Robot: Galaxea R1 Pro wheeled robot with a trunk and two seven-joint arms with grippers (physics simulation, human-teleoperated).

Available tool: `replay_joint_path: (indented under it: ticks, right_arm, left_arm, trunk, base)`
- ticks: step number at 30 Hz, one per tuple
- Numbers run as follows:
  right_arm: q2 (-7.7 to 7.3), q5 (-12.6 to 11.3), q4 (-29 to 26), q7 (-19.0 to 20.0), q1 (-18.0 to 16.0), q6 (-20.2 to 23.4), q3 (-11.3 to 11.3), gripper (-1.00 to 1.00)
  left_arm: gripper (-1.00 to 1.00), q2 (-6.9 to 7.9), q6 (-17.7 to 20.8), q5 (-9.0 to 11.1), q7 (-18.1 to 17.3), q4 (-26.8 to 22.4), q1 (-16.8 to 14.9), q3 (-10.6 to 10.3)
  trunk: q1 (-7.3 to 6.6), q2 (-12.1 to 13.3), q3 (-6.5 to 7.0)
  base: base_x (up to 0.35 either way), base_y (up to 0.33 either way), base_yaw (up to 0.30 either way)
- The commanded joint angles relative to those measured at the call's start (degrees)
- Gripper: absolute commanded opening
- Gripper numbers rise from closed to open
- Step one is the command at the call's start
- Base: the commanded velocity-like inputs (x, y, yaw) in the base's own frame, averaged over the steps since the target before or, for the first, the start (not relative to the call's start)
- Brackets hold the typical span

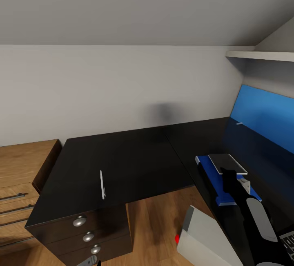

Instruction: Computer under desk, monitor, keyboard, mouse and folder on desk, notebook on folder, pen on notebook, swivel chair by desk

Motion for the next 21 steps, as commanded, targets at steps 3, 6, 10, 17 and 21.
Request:
replay_joint_path:
  ticks: [3, 6, 10, 17, 21]
  right_arm:
    - [-0.01, -0.53, -0.09, -0.29, -0.03, 0.31, -0.08, -1.00]
    - [-0.08, -0.53, -0.10, -0.30, -0.03, 0.44, -0.08, -1.00]
    - [-0.10, -0.56, -0.10, -0.30, -0.03, 0.47, -0.08, -1.00]
    - [-0.11, -0.61, -0.17, -0.30, -0.03, 1.63, -0.08, -1.00]
    - [-0.11, -0.61, -0.18, -0.33, -0.03, 3.30, -0.14, -1.00]
  left_arm:
    - [1.00, 0.03, -0.23, 0.59, 0.31, -0.07, 0.00, -0.17]
    - [1.00, 0.03, -0.23, 0.53, 0.31, -0.07, 0.00, -0.17]
    - [1.00, 0.03, -0.23, 0.50, 0.31, -0.07, 0.00, -0.17]
    - [1.00, 0.03, -0.23, 0.48, 0.31, -0.07, 0.00, -0.23]
    - [1.00, 0.03, -0.19, 0.48, 0.31, -0.07, 0.00, -0.23]
  trunk:
    - [0.00, -0.03, -0.04]
    - [0.00, -0.03, -0.04]
    - [0.00, -0.03, -0.04]
    - [0.00, -0.03, -0.04]
    - [0.00, -0.03, -0.04]
  base:
    - [0.000, 0.000, 0.000]
    - [0.000, 0.000, 0.000]
    - [0.000, 0.000, 0.000]
    - [0.000, 0.000, 0.000]
    - [0.000, 0.000, 0.000]
